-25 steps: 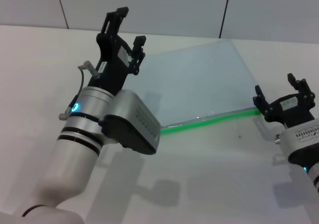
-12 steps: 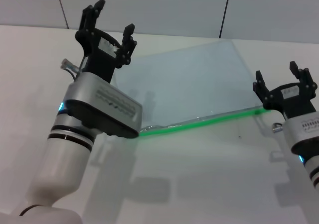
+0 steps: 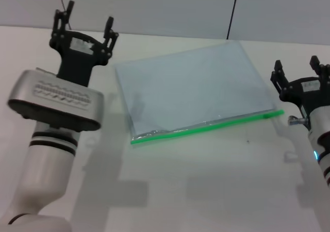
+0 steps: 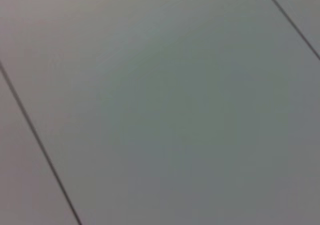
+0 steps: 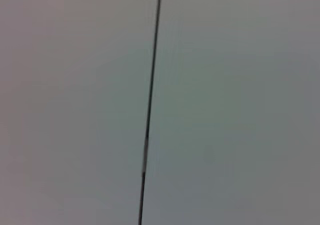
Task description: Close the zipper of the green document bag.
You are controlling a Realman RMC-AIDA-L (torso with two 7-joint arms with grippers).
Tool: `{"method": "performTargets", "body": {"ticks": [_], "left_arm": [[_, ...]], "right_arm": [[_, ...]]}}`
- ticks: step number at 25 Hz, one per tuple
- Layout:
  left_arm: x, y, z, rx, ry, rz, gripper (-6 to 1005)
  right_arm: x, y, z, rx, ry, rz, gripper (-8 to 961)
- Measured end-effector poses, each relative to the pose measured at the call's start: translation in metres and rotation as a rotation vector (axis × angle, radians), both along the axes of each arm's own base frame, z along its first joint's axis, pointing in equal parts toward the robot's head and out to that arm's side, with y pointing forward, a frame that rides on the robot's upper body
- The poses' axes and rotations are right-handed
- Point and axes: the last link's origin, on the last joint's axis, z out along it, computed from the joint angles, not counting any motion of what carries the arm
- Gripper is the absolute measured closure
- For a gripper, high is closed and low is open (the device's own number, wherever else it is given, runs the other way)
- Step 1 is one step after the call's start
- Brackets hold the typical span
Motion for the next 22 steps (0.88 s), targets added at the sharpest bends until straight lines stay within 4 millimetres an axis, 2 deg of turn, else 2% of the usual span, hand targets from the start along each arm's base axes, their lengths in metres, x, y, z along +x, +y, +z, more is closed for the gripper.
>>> {"method": "performTargets", "body": {"ticks": [13, 22], "left_arm": [[-0.021, 0.005, 0.011, 0.001, -0.200, 0.032, 199], [-0.021, 0.004, 0.009, -0.015, -0.208, 0.031, 199]], "right_arm": [[-0.001, 0.006, 0.005, 0.023, 0.083, -0.018, 150], [-0.003, 0.009, 0.006, 0.024, 0.096, -0.011, 150]]}}
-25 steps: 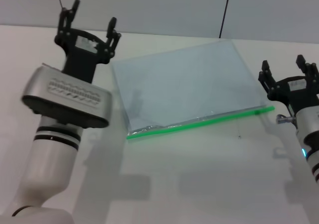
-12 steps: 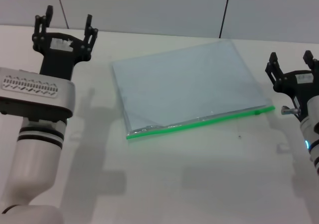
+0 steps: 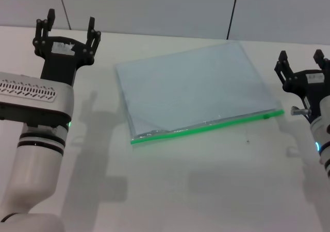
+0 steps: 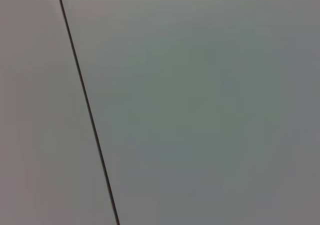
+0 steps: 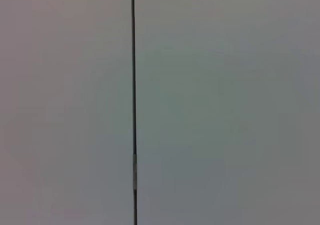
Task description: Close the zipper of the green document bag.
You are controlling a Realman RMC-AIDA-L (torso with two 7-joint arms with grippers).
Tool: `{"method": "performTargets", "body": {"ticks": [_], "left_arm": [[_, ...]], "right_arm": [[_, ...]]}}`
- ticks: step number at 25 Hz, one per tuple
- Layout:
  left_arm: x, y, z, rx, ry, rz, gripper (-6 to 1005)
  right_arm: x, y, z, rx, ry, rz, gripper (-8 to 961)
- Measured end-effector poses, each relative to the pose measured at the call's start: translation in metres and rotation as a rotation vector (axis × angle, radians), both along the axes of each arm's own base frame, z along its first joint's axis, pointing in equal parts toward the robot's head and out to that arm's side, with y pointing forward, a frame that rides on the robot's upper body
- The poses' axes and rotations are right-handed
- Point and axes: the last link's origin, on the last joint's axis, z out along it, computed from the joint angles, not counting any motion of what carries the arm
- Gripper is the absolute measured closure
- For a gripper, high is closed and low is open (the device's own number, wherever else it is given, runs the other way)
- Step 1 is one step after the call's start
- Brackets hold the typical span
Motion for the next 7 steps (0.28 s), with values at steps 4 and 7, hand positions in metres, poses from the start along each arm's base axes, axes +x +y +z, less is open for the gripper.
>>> {"method": "performTargets", "body": {"ticks": [4, 7], "left_arm": [[-0.0002, -0.0003, -0.0003, -0.001, 0.000, 0.000, 199], [0.0000, -0.0003, -0.0004, -0.002, 0.001, -0.001, 199]], "right_arm": [[-0.0006, 0.0007, 0.0001, 0.000, 0.001, 0.002, 150], [-0.0008, 0.0010, 0.0003, 0.001, 0.000, 0.003, 150]]}}
